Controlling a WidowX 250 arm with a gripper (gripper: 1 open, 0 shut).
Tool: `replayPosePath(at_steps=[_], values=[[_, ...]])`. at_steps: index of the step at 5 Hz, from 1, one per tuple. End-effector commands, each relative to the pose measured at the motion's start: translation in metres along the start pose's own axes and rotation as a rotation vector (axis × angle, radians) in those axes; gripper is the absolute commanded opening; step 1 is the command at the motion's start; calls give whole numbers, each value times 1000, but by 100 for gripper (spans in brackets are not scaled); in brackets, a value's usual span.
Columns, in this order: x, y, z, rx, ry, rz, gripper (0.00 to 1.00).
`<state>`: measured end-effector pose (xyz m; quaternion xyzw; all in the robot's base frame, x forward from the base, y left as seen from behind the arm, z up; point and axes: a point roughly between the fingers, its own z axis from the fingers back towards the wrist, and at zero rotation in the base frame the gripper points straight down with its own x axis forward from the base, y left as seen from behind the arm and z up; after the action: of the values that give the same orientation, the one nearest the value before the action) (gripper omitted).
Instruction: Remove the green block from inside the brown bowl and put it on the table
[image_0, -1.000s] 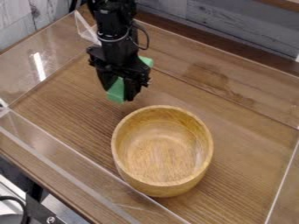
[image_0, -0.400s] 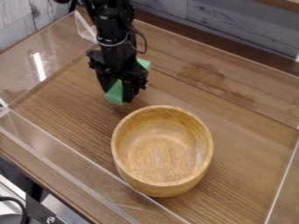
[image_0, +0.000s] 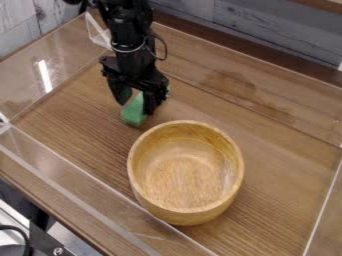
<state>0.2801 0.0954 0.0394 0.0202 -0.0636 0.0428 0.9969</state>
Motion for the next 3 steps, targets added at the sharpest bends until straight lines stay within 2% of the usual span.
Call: replayPosePath(at_steps=[1, 3], values=[[14, -1, 16, -2, -40, 4, 100], [22, -12, 27, -26, -40, 12, 100]])
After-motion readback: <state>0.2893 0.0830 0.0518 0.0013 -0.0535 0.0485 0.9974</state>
